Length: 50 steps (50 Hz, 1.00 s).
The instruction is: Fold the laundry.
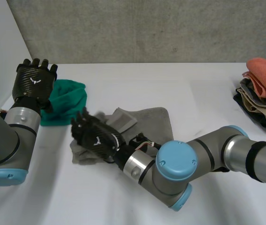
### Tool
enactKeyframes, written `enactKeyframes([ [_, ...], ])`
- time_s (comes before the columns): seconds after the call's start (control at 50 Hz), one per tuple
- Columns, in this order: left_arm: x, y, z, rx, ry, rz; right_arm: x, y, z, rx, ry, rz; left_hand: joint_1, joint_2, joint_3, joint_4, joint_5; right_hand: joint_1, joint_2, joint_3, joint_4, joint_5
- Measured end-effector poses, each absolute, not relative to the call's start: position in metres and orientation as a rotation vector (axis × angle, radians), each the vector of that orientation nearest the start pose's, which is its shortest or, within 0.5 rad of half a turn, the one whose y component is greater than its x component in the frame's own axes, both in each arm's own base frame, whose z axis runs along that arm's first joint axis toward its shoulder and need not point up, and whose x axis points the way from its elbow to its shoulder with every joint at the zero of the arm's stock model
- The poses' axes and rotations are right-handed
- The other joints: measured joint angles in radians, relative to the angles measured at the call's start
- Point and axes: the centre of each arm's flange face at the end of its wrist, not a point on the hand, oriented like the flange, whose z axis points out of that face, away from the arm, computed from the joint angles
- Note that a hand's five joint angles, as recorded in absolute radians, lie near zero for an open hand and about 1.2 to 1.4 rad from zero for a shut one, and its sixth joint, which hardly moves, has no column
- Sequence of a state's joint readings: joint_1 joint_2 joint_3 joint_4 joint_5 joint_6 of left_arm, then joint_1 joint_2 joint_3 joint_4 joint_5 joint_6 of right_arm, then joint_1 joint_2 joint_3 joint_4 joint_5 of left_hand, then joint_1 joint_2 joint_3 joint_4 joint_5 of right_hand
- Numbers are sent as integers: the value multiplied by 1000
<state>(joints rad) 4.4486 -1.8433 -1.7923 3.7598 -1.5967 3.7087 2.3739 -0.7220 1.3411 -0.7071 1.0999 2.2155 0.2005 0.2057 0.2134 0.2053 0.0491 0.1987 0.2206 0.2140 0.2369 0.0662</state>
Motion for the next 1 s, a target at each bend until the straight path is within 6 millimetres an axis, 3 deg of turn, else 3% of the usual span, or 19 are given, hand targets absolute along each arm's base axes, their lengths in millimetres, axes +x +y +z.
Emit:
enactKeyframes([
  [0.1,-224,-306,210,778,1783,-2170,420,-209,129,-1639,1182,-2168,0,0,0,0,0,0,0,0,0,-2],
  [0.14,-231,-302,209,804,1786,-2181,401,-226,142,-1498,1390,-2168,0,0,0,0,0,0,0,0,0,-2],
  [0.18,-237,-299,207,825,1789,-2190,393,-231,146,-1444,1460,-2162,0,0,0,0,0,0,0,0,0,-2],
  [0.22,-247,-292,203,868,1801,-2199,370,-244,158,-1293,1652,-2098,0,0,0,0,0,0,0,0,0,-2],
  [0.28,-261,-282,196,936,1819,-2208,346,-249,161,-1167,1831,-1975,0,0,0,0,0,0,0,0,0,-2],
  [0.4,-292,-249,178,1136,1884,-2206,310,-251,148,-1045,2085,-1742,0,0,0,0,0,0,0,0,0,-2],
  [0.5,-307,-229,167,1255,1943,-2187,300,-248,137,-1036,2146,-1680,0,0,0,0,0,0,2,2,0,-2],
  [0.58,-315,-232,156,1287,1975,-2161,299,-244,133,-1050,2147,-1670,0,0,0,0,0,4,3,6,2,0],
  [0.7,-318,-259,136,1235,2000,-2101,302,-240,130,-1066,2140,-1668,0,0,0,0,0,51,74,85,51,56],
  [0.86,-295,-311,122,974,1955,-1964,304,-243,127,-1082,2128,-1703,0,0,0,0,0,201,244,254,234,210],
  [1.0,-281,-311,132,927,1893,-1895,306,-247,124,-1116,2107,-1741,0,0,0,0,0,319,387,393,367,334],
])
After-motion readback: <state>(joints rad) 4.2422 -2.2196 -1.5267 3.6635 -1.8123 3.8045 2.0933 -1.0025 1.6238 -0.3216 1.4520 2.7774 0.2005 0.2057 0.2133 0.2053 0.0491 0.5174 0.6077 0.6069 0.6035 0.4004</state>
